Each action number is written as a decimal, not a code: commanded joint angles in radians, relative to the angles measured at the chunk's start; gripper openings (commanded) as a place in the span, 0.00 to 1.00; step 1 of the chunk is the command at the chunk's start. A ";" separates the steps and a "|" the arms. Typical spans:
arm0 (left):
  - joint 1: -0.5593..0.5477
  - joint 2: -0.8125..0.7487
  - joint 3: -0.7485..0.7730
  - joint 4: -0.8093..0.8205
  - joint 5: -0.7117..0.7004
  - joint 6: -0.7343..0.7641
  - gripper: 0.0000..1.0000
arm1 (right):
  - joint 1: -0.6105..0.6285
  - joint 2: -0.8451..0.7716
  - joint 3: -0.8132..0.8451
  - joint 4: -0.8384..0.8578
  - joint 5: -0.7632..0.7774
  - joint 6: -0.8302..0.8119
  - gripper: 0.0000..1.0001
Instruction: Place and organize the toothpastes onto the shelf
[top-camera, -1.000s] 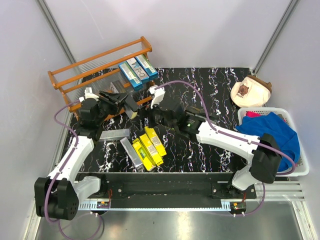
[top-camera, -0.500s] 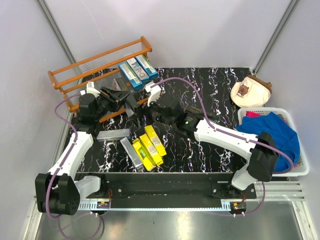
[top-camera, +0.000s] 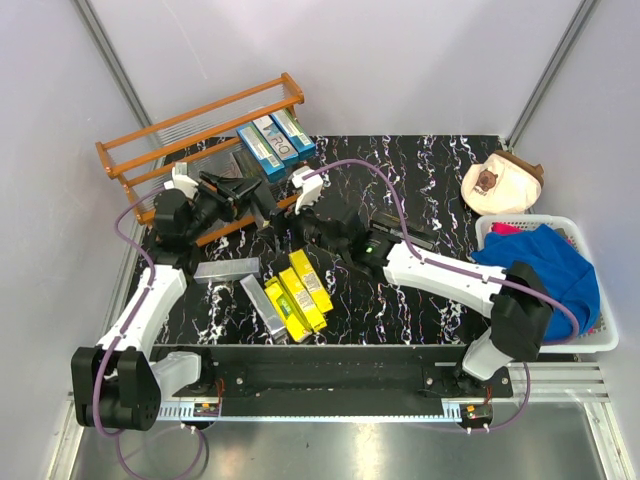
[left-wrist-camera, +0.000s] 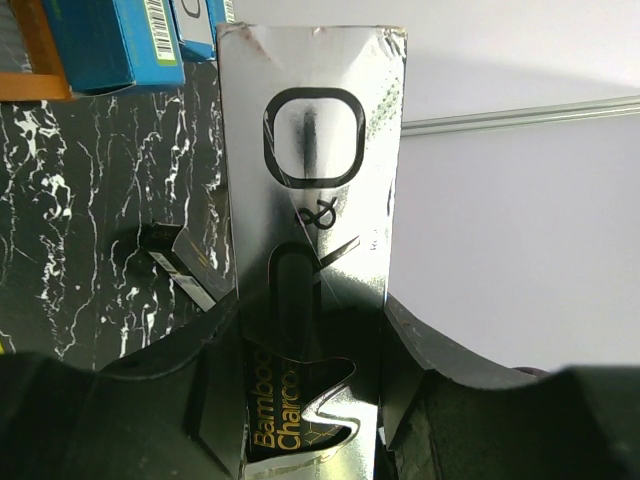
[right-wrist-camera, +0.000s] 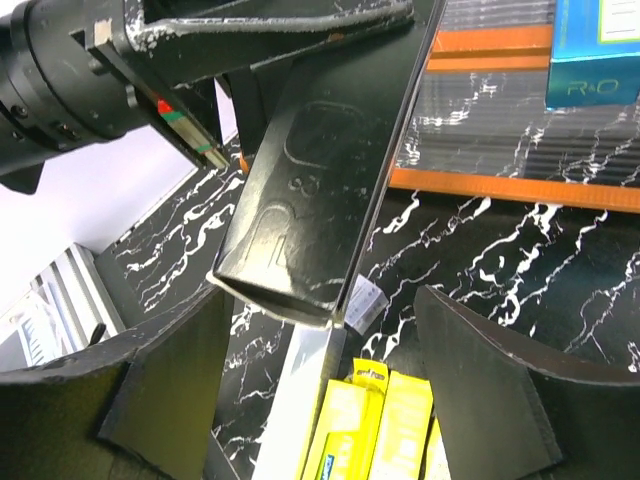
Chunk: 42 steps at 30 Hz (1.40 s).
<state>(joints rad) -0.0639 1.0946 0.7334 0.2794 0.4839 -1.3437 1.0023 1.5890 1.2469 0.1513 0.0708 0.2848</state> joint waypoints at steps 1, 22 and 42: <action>0.007 -0.044 -0.002 0.103 0.041 -0.054 0.45 | 0.009 0.016 0.014 0.108 0.034 -0.009 0.80; 0.007 -0.039 -0.055 0.099 0.051 -0.110 0.45 | 0.027 0.054 0.086 0.136 0.185 0.030 0.69; 0.007 -0.047 -0.074 0.095 0.030 -0.112 0.66 | 0.059 0.068 0.129 0.087 0.305 -0.024 0.40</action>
<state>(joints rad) -0.0532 1.0817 0.6579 0.2996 0.4866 -1.4612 1.0676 1.6676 1.3159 0.1917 0.3058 0.2779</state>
